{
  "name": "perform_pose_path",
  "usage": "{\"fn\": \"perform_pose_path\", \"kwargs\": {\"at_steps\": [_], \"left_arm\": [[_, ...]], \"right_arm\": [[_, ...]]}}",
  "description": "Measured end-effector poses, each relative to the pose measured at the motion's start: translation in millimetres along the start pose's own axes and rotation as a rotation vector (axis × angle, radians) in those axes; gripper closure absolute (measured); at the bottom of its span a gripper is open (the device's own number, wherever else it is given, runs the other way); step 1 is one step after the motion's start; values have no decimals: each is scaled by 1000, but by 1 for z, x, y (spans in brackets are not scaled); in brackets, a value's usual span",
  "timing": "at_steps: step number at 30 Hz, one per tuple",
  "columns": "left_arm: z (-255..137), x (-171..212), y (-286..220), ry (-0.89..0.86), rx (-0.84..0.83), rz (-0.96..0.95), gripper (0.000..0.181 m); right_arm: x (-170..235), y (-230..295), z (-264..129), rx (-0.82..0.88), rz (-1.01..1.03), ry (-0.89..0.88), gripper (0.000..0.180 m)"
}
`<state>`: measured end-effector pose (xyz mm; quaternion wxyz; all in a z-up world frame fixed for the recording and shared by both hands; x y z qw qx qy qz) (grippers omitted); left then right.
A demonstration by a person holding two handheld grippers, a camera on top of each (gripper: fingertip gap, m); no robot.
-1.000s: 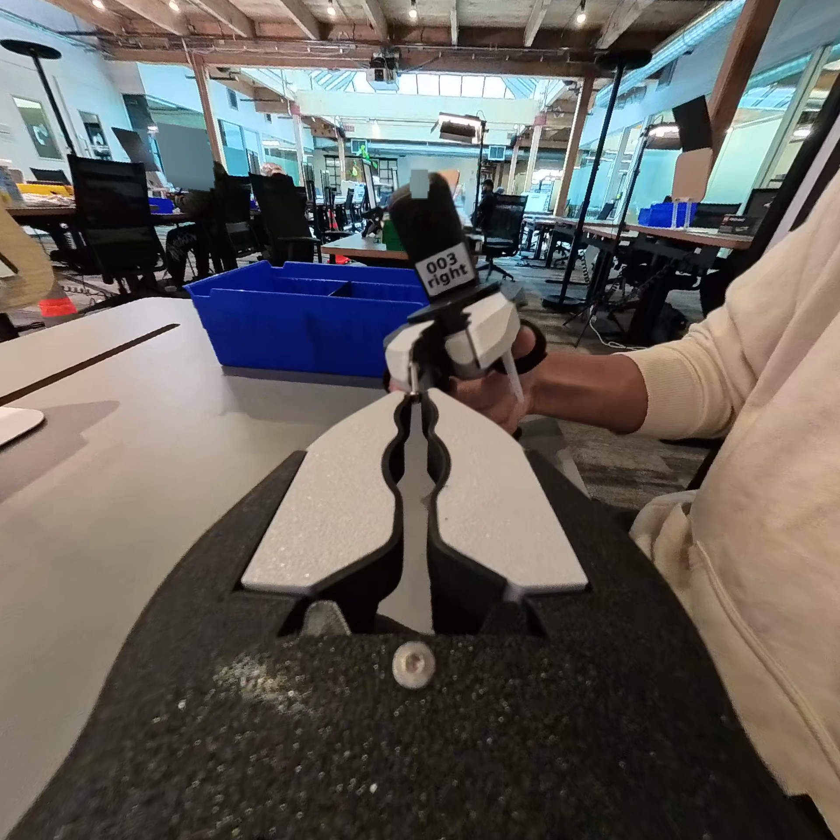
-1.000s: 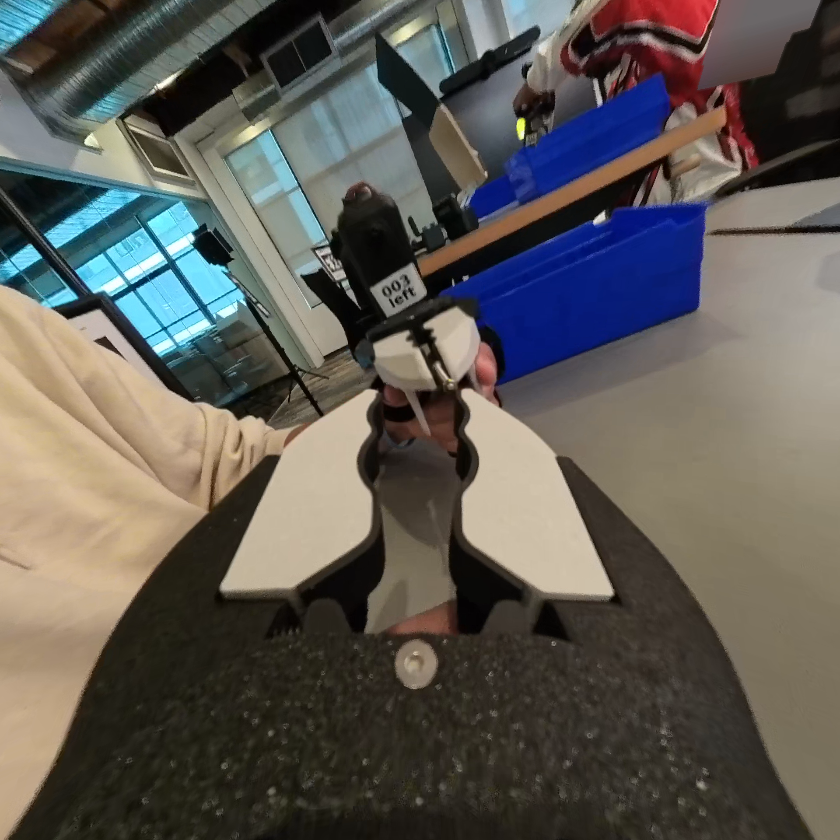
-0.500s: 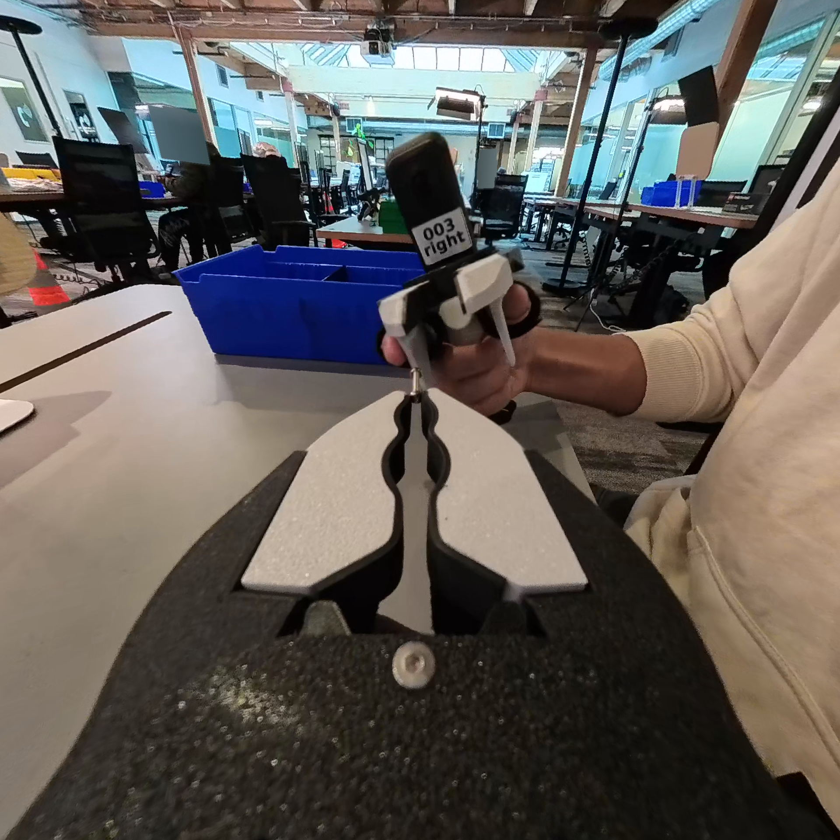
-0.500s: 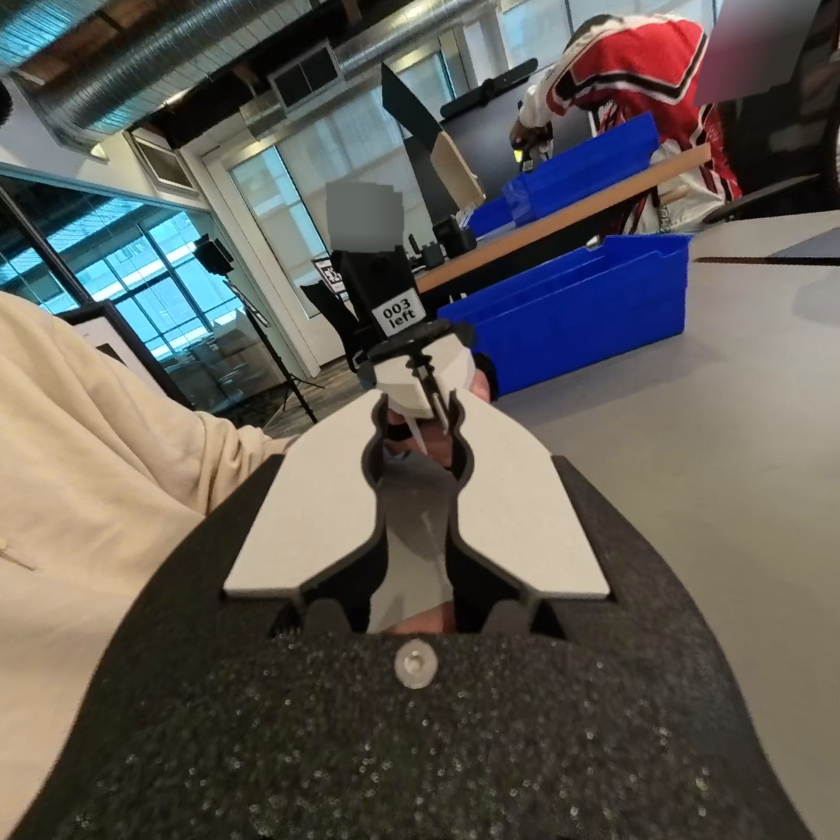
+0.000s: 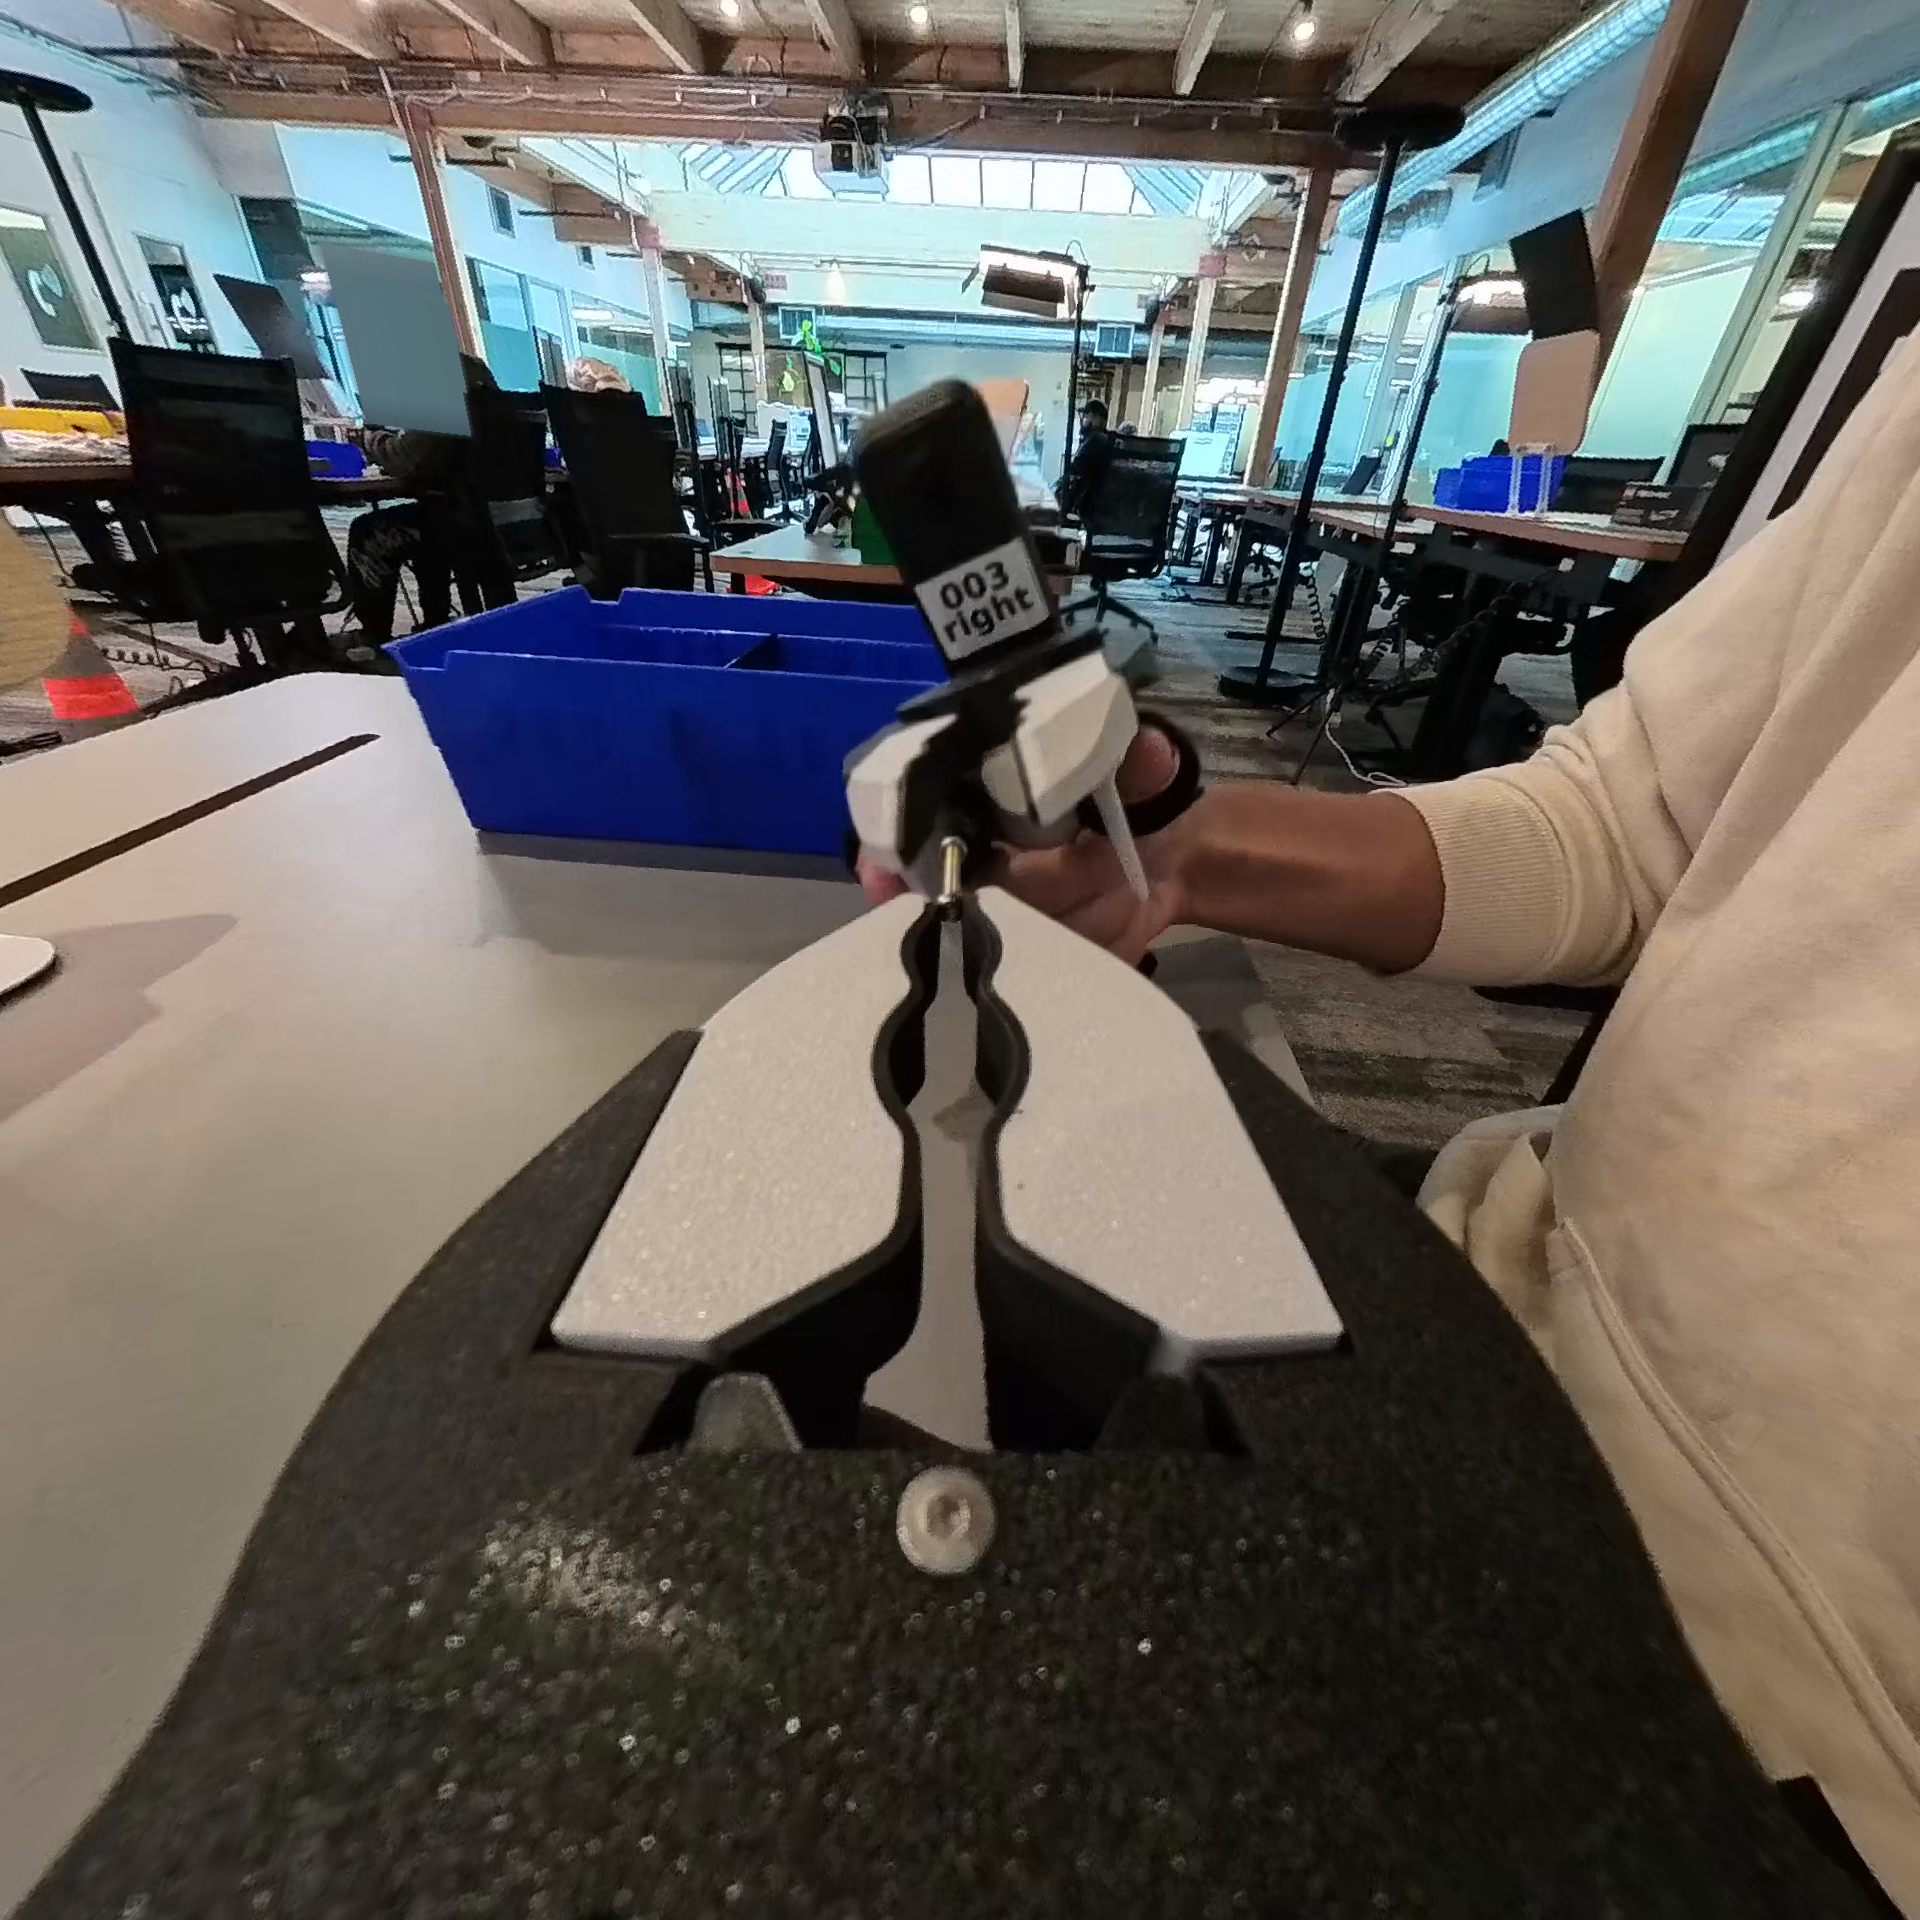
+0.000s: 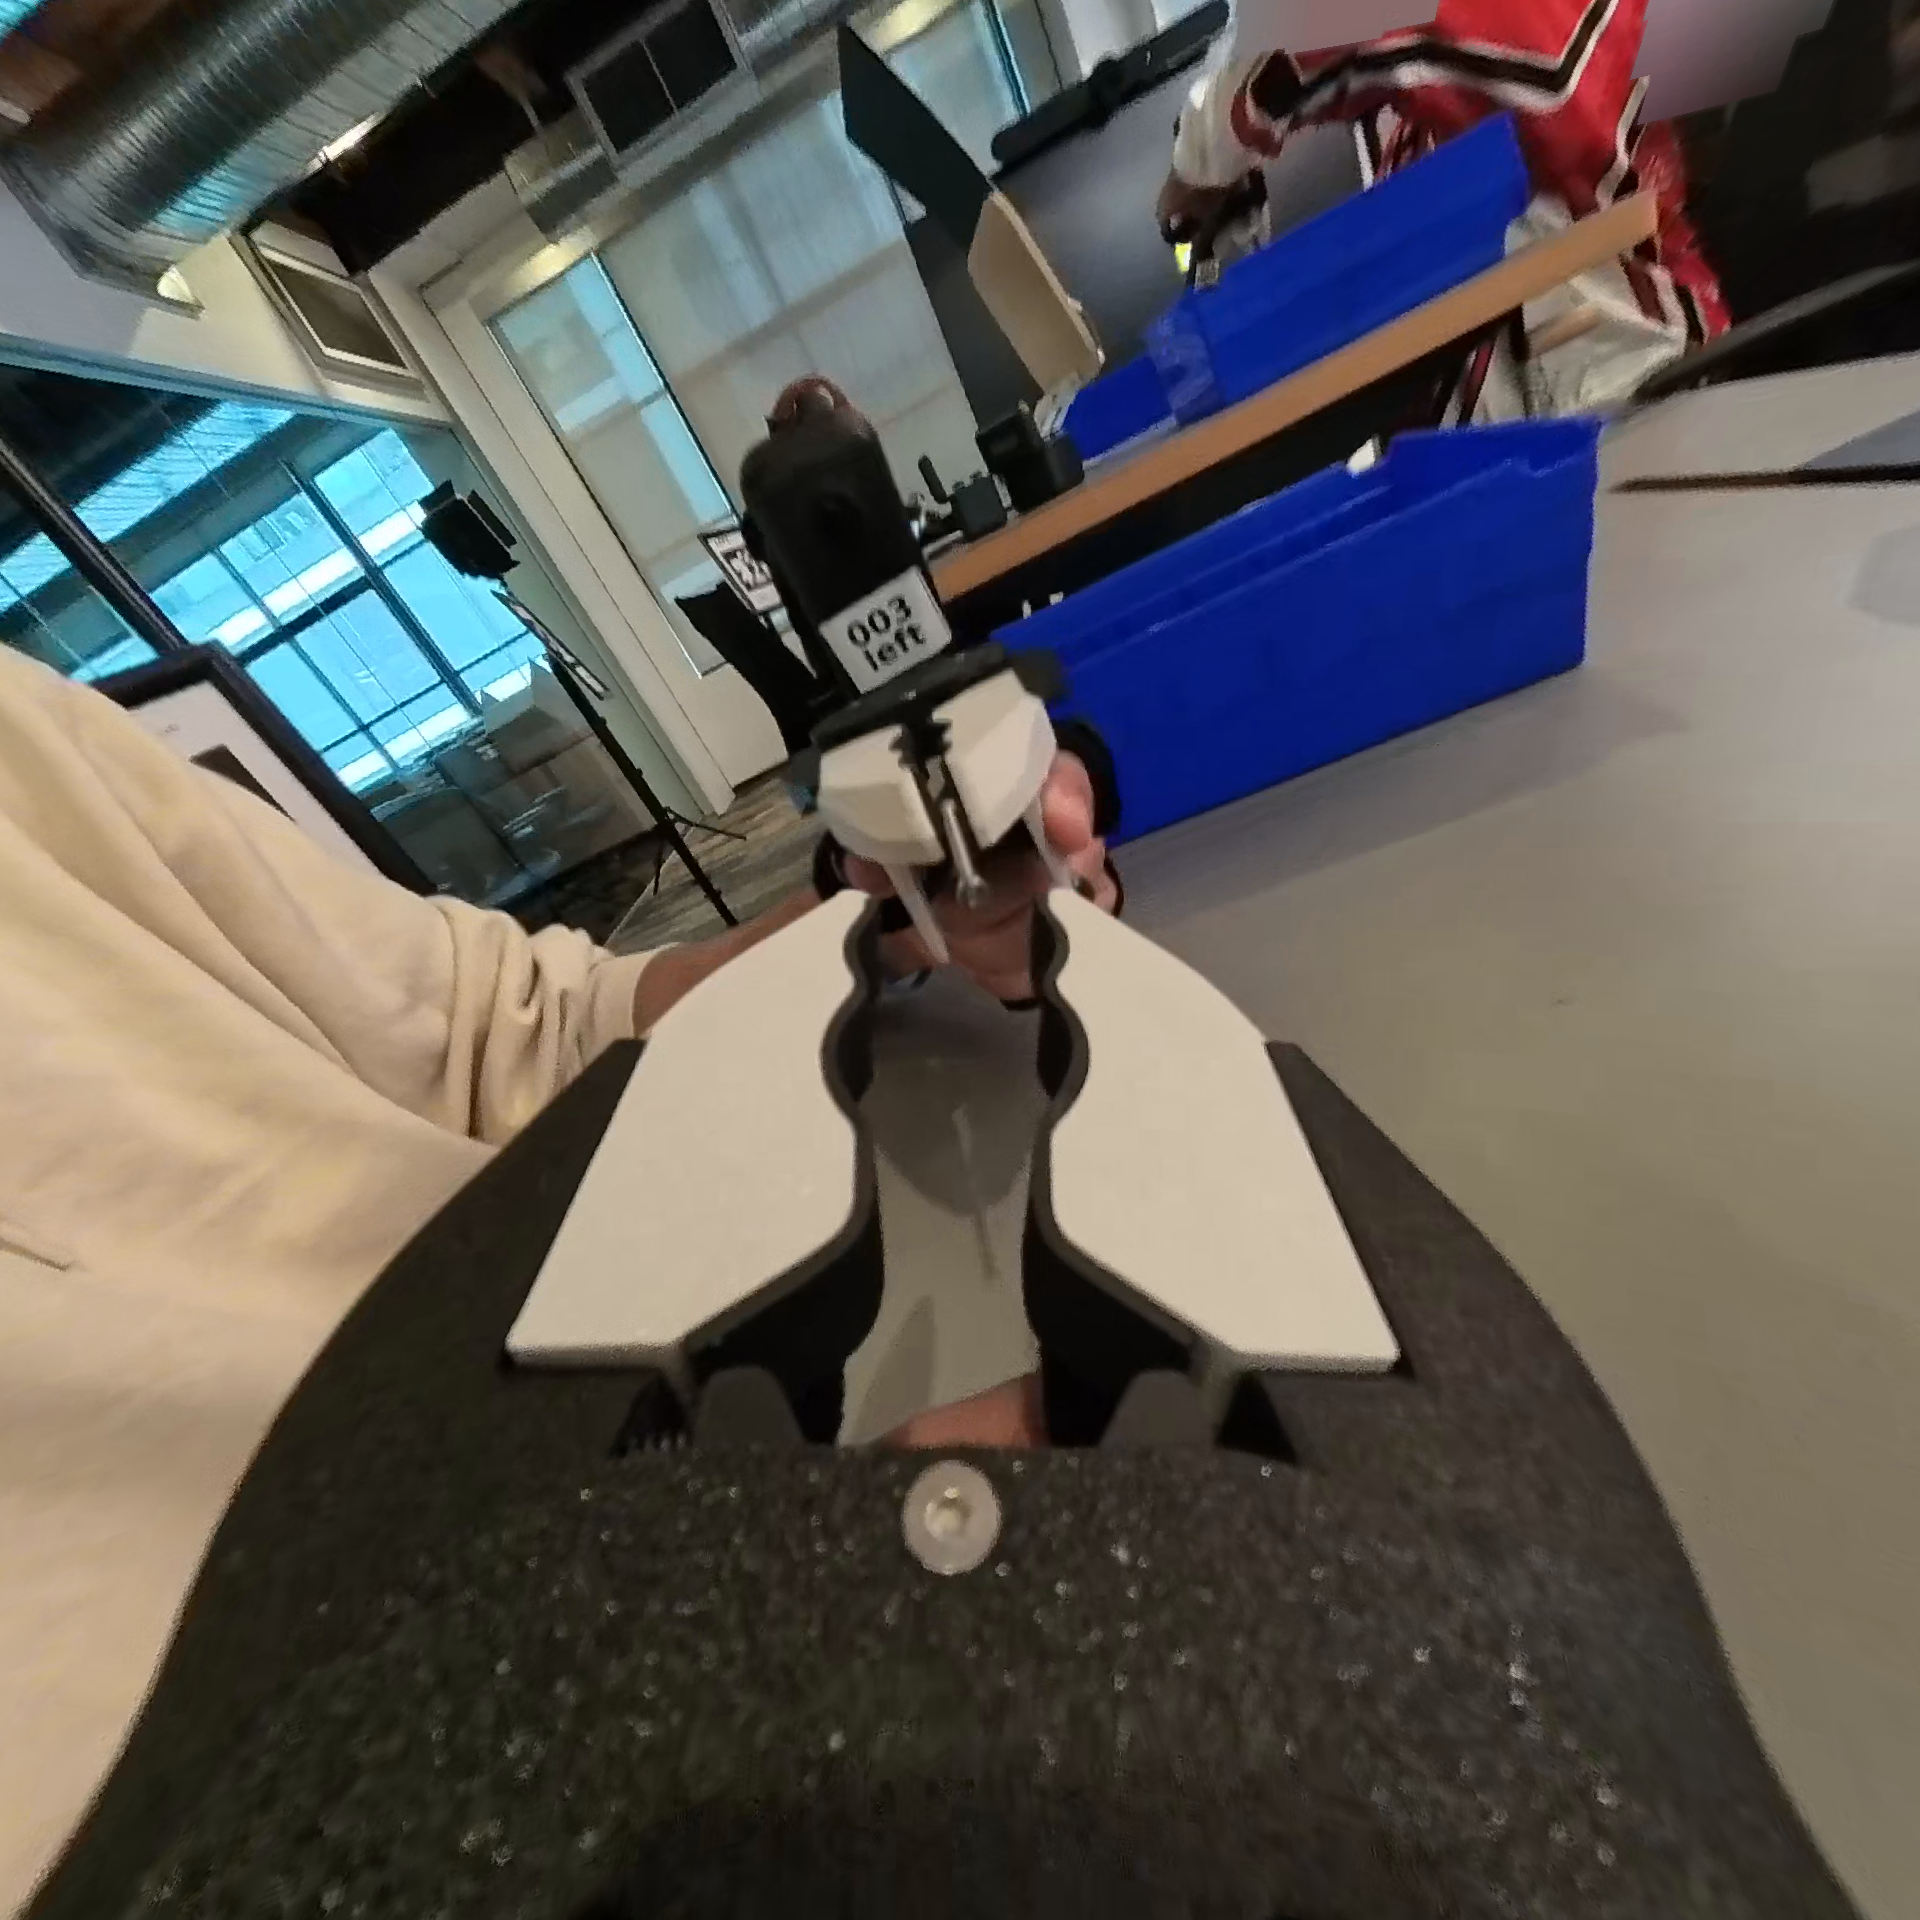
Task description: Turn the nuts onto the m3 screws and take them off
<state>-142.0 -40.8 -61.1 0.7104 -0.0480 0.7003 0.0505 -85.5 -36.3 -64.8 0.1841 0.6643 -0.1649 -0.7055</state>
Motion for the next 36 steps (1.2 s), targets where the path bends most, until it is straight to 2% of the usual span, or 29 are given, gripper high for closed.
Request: {"fn": "perform_pose_path", "kwargs": {"at_steps": [2,8,14,20,25,29,32,36], "left_arm": [[0,0,0,-2,-1,-1,177],[2,5,0,30,-5,10,177],[0,1,1,6,-3,1,177],[2,5,0,30,-4,8,177],[0,0,0,1,2,-1,177],[1,1,-1,5,4,1,177],[2,3,-1,15,4,4,177],[2,3,-2,9,9,-11,177]], "right_arm": [[5,2,3,-11,2,22,152],[-16,9,-2,-13,-26,-62,153],[6,1,3,6,-6,24,152],[-16,8,-4,-8,-35,-63,154],[5,-7,-2,56,4,19,155],[3,-3,1,33,11,-1,159],[1,-3,2,28,1,-5,173],[1,-1,2,44,-55,12,174]]}}
Point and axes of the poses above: each gripper's, where its closed fingertips meet, z out along the fingers, x out of its underside, y = z × x across the jaws, the point moved 2 cm from there along -z, back along the fingers, and after that the axes turned 3 degrees about z, right-handed, at the moved point
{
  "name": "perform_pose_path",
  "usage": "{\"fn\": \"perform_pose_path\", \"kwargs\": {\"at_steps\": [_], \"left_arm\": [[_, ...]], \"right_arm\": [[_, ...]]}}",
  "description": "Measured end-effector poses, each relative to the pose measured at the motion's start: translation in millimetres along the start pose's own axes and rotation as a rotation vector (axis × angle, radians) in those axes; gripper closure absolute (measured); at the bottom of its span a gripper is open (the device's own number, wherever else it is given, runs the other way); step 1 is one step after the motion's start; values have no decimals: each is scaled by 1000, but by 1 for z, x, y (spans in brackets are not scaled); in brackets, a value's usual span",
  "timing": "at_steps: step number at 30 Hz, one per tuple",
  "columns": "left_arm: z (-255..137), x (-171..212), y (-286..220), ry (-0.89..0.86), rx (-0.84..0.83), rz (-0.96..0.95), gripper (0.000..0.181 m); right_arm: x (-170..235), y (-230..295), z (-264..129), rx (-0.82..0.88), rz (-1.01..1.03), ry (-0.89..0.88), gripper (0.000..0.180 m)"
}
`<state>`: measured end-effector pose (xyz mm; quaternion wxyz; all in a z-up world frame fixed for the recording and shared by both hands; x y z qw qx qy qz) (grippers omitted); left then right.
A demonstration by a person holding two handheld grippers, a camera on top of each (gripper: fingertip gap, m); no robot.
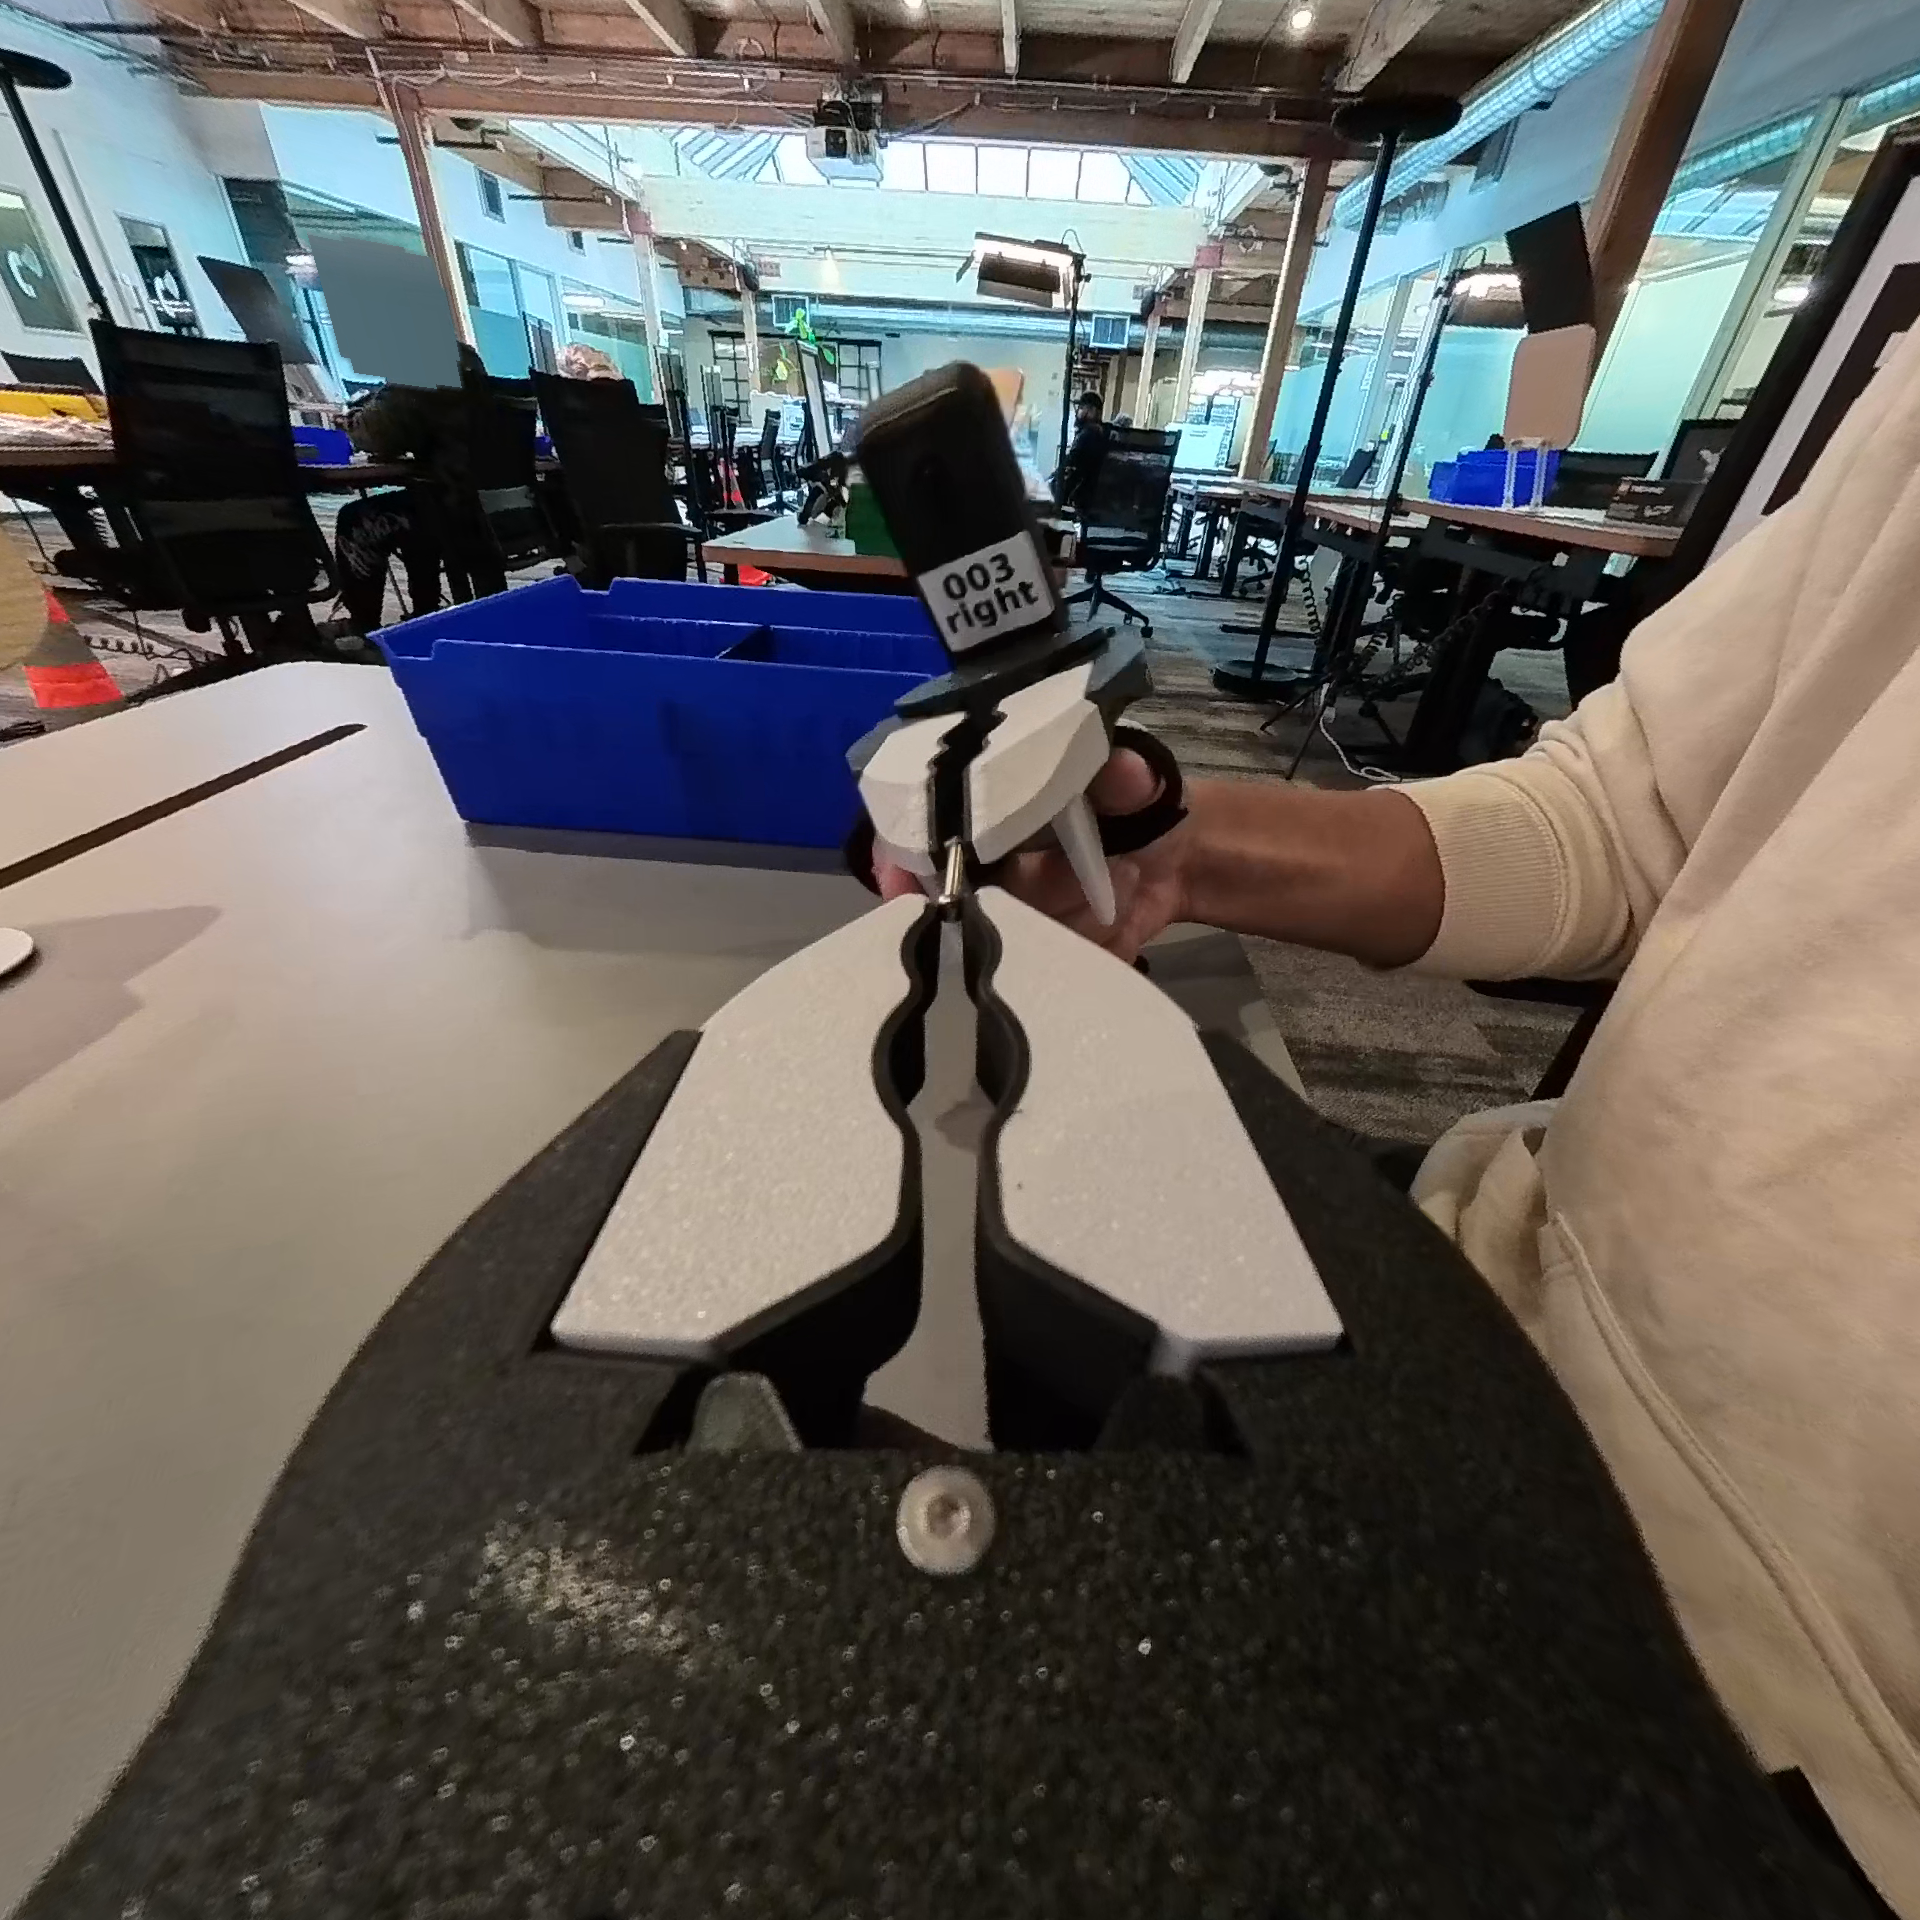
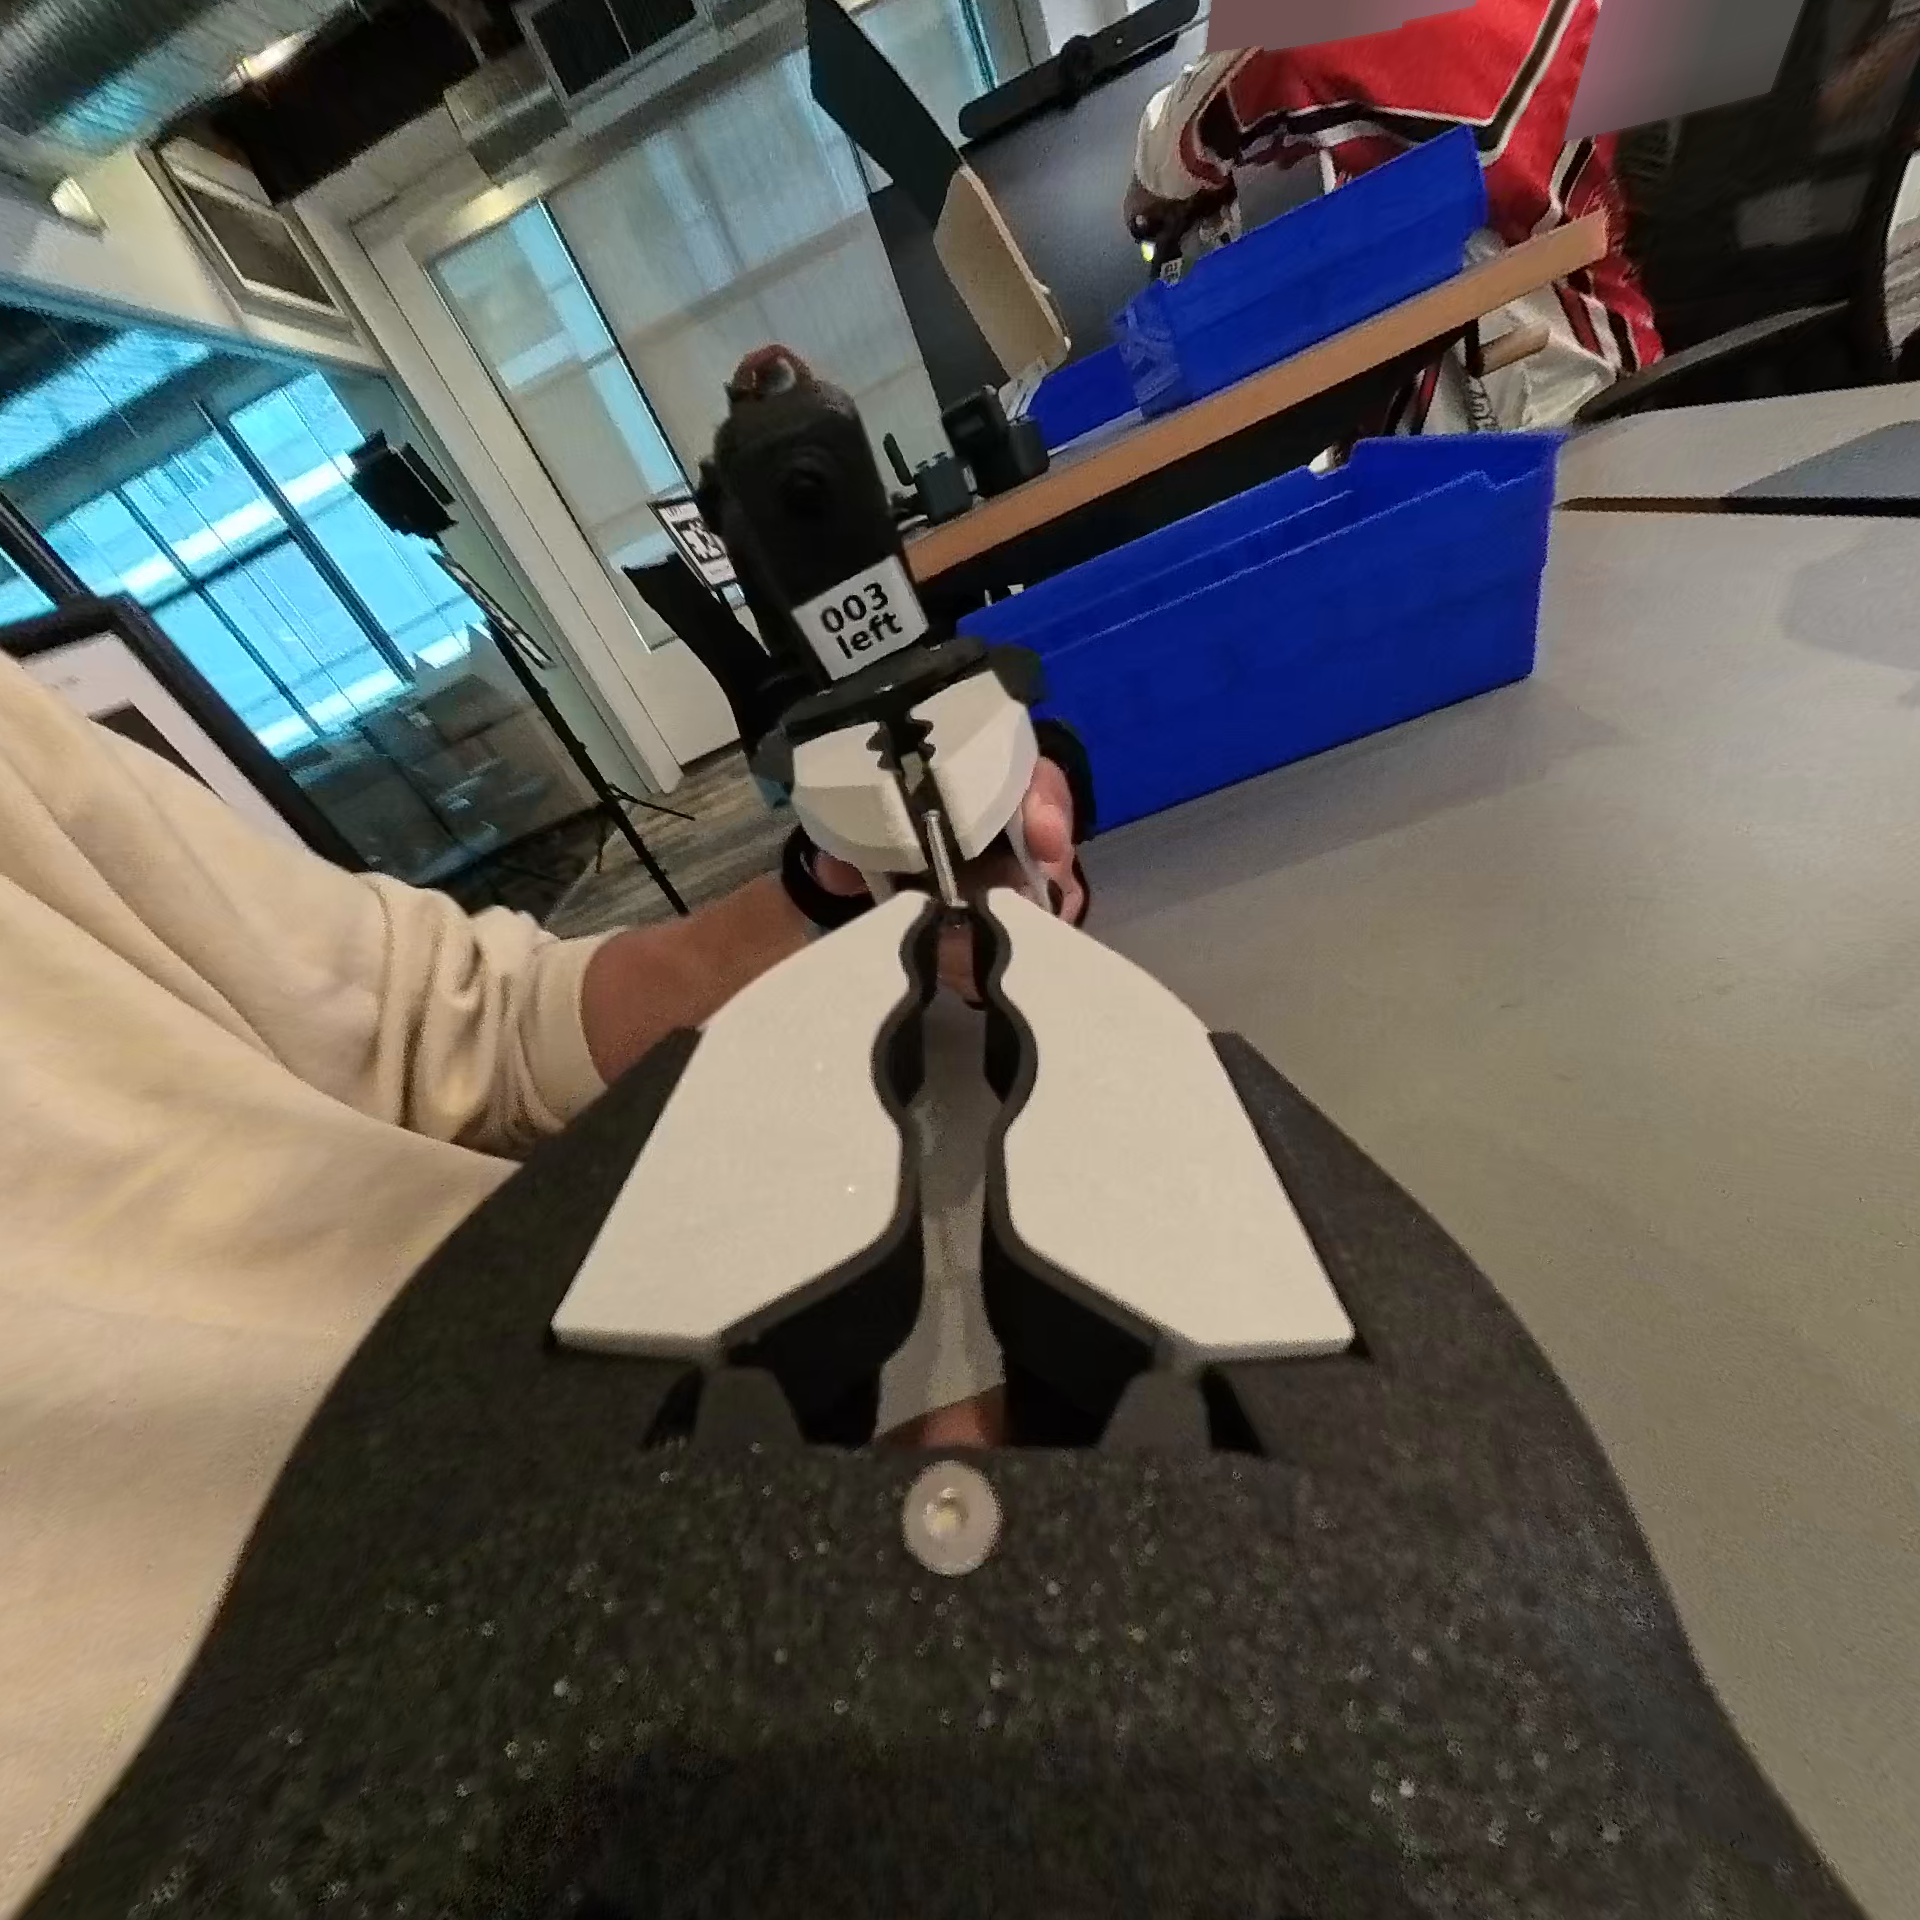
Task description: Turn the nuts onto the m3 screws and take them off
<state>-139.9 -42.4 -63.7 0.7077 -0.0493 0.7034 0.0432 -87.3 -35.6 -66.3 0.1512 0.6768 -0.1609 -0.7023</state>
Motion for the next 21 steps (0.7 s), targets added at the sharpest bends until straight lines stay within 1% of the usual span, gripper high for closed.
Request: {"fn": "perform_pose_path", "kwargs": {"at_steps": [3,5,8,11,13,15,17,19,21], "left_arm": [[1,-1,-4,-13,47,-65,177],[1,-1,-8,-26,112,-147,177],[2,1,-11,-31,195,-267,177],[3,0,-15,-27,273,-381,177],[4,-4,-17,-44,342,-502,177],[5,-4,-16,-38,383,-628,178],[7,-4,-15,-7,391,-691,178],[8,-4,-16,31,387,-690,178],[7,-5,-15,52,366,-641,178]], "right_arm": [[-1,6,-2,30,-142,18,174],[-2,12,-2,69,-309,44,174],[-1,16,-4,173,-609,106,174],[-2,21,-6,223,-804,142,174],[-3,26,-7,247,-923,147,174],[-4,30,-7,249,-992,155,175],[-3,30,-9,248,-1018,165,174],[-4,30,-10,244,-1038,153,174],[-3,27,-10,245,-981,141,174]]}}
Point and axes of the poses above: each gripper's, where its closed fingertips meet, z out along the fingers, x out of its underside, y = z × x across the jaws, the point moved 2 cm from there along -z, back along the fingers, and after that the axes turned 3 degrees about z, right-handed, at the moved point
